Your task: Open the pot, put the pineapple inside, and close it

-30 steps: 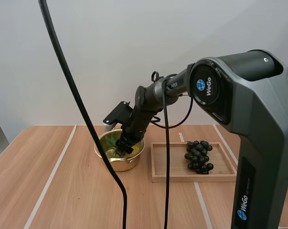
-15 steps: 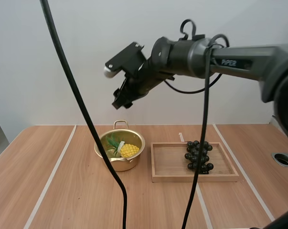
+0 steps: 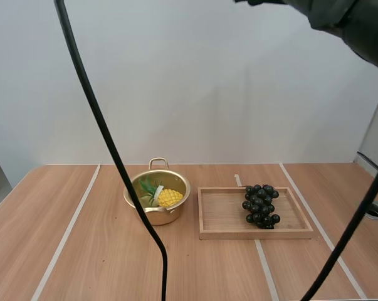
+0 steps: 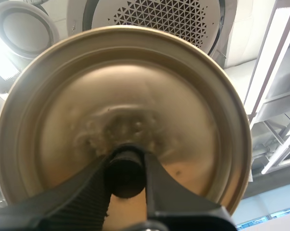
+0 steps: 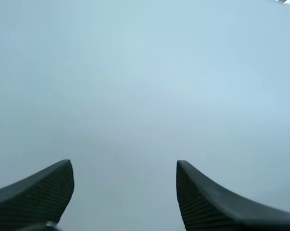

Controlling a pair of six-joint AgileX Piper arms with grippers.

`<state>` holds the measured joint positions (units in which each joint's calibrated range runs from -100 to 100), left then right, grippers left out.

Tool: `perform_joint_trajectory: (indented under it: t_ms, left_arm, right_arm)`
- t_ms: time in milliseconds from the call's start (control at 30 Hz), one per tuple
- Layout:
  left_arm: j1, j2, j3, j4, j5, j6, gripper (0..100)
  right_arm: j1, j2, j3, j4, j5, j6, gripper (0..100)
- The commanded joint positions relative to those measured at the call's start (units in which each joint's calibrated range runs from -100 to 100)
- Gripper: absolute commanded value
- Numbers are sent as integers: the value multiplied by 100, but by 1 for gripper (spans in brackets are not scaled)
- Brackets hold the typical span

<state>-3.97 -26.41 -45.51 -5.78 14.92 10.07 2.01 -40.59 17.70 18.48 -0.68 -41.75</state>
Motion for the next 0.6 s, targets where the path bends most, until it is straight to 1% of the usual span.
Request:
perform_joint_trajectory:
  t_ms: [0, 100, 167, 233, 367, 433, 567]
  left_arm:
    - [-10, 35, 3, 30, 295, -37, 0]
    - [-10, 51, 3, 8, 548, -37, 0]
    - [-10, 51, 3, 8, 799, -69, 0]
    - [-10, 51, 3, 8, 1467, -69, 0]
    - [-10, 141, 30, 8, 3686, -91, 0]
    - [-10, 276, 99, 21, 4710, -228, 0]
    - [-10, 562, 348, 21, 6139, -398, 0]
  right_arm:
    - [-67, -263, -39, 242, -925, 45, 100]
    - [-98, -375, -39, 373, -1662, 45, 100]
    - [-115, -454, -39, 386, -1959, 30, 100]
    - [-143, -519, -39, 386, -1986, 2, 100]
    - [-147, -639, -39, 386, -1968, 2, 100]
    - [-147, -653, -39, 386, -1985, 2, 100]
    - [-147, -653, -39, 386, -1985, 2, 100]
